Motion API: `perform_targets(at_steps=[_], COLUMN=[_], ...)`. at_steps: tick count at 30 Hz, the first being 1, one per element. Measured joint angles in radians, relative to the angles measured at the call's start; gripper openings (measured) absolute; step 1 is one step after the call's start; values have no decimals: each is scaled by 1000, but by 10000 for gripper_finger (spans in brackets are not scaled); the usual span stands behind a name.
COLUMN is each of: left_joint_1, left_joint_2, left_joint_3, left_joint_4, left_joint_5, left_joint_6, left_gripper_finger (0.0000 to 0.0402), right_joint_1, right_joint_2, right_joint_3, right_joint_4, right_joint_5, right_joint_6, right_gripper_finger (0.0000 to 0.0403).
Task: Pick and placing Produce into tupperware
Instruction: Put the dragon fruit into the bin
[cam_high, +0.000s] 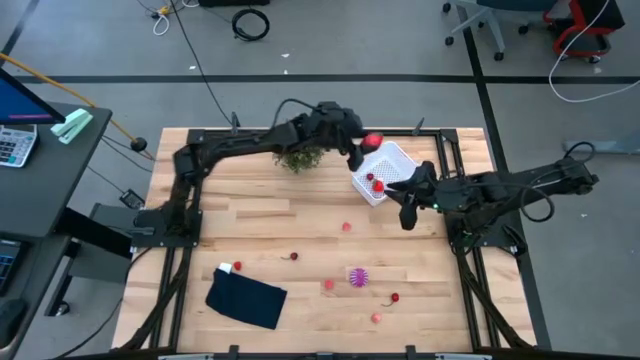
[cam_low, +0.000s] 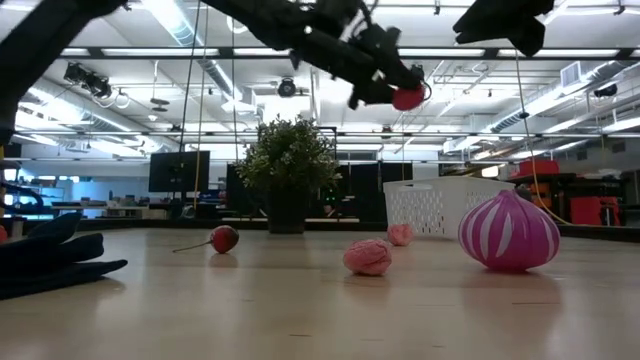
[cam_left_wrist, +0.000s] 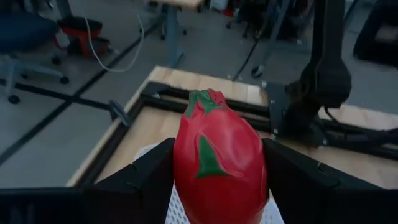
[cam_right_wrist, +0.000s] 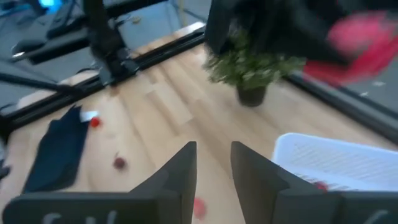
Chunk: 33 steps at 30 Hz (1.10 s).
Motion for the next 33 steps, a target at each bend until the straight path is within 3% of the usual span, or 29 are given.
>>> perform_targets(at_steps=[4, 12, 22, 33], left_joint_1=[-3, -6, -32, -79], left_joint_2=[116, 300, 326, 325], left_joint_3=[136, 376, 342, 265], left_joint_4=[1, -217, -332, -306], left_joint_5=[2, 35, 38, 13], left_joint_6=[0, 13, 66, 124], left_gripper_finger=[235, 235, 234, 234], right_joint_1=[0, -1, 0, 0], right_joint_2=[-26, -42, -41, -16], right_joint_3=[0, -1, -1, -1], right_joint_4=[-53, -137, -150, -151], right_joint_5=[18, 50, 50, 42], right_joint_6=[-9, -7, 27, 82], right_gripper_finger=[105, 105, 104, 104])
